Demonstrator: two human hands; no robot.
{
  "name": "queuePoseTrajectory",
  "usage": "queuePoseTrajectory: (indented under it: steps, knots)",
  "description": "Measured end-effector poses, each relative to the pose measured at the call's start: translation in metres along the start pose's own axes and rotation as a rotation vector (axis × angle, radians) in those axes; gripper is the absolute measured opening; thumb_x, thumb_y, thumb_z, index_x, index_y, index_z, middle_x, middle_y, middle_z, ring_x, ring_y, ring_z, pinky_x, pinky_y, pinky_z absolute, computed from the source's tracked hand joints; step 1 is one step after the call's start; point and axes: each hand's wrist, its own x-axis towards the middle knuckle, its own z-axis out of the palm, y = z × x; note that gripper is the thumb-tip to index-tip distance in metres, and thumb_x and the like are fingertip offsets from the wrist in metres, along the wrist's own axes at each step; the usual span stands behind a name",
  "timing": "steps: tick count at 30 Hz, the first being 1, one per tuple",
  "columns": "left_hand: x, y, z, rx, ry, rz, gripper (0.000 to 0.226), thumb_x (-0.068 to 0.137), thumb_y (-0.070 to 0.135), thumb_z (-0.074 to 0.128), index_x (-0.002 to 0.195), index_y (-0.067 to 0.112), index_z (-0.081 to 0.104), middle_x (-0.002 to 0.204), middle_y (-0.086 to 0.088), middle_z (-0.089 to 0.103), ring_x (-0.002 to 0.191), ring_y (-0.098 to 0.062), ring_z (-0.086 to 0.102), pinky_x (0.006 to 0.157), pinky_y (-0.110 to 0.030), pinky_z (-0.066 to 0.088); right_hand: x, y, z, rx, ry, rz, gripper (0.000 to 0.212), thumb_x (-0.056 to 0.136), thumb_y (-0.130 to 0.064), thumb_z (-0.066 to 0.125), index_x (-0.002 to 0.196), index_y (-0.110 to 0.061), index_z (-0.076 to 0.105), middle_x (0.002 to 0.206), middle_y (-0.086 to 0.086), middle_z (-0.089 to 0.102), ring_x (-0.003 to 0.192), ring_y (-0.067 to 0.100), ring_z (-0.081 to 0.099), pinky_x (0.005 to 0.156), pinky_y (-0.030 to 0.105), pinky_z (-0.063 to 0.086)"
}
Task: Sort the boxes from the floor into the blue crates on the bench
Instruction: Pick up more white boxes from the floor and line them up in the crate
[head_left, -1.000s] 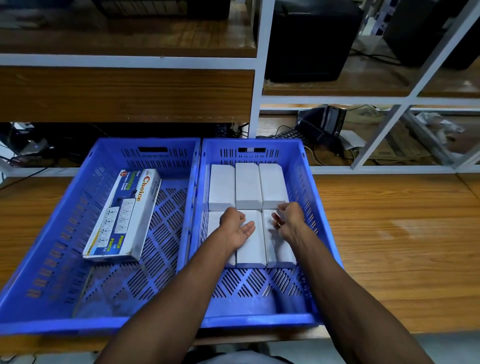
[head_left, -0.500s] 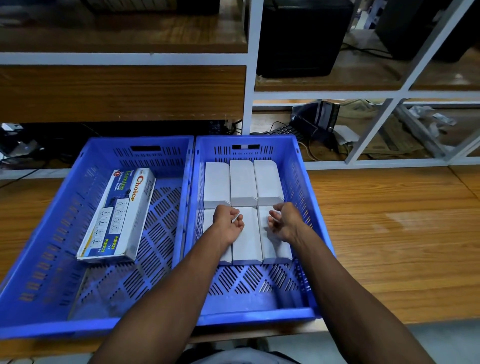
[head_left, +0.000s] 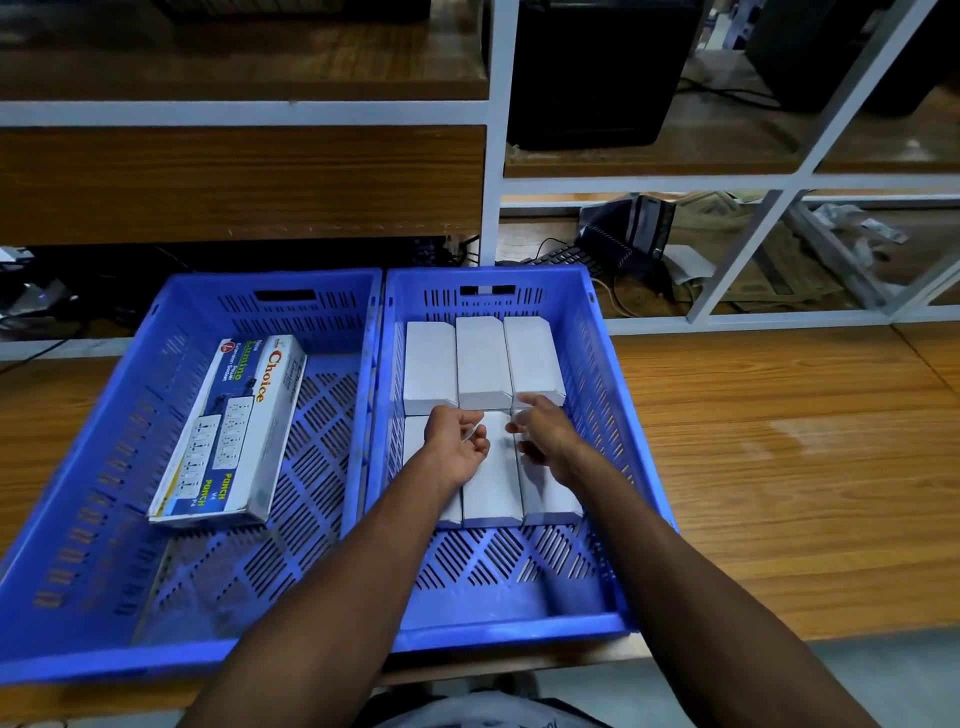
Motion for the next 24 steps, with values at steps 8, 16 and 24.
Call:
queuePoseTrajectory:
  steps: [8, 16, 24]
  knots:
    - [-0.007, 0.002, 0.006, -0.043, -0.047, -0.009, 0.028, 0.088, -0.001, 0.046, 0.11, -0.003, 0.062, 0.079, -0.008, 0.05, 0.061, -0.015, 0.046, 0.049, -0.023, 0.036, 0.002, 0.004, 0.017, -0.23, -0.043, -0.134, 0.062, 0.094, -0.002, 0.048, 0.153, -0.022, 0.044, 0.106, 0.004, 0.063, 0.08, 0.021, 0.058, 0.063, 0.03, 0.046]
    - [-0.013, 0.006, 0.005, -0.045, -0.047, -0.014, 0.025, 0.089, 0.003, 0.046, 0.103, -0.001, 0.066, 0.082, -0.008, 0.054, 0.063, -0.015, 0.047, 0.043, -0.022, 0.041, 0.001, 0.003, 0.021, -0.265, -0.063, -0.108, 0.069, 0.091, 0.004, 0.046, 0.154, -0.025, 0.043, 0.088, -0.003, 0.061, 0.067, 0.017, 0.054, 0.052, 0.026, 0.042]
    - [-0.013, 0.005, 0.008, -0.058, -0.069, -0.021, 0.028, 0.088, 0.003, 0.046, 0.108, 0.001, 0.065, 0.087, -0.004, 0.06, 0.063, -0.015, 0.047, 0.051, -0.025, 0.04, -0.001, 0.003, 0.02, -0.284, -0.083, -0.093, 0.08, 0.084, 0.01, 0.043, 0.155, -0.029, 0.041, 0.092, 0.011, 0.067, 0.05, 0.011, 0.048, 0.041, 0.022, 0.038]
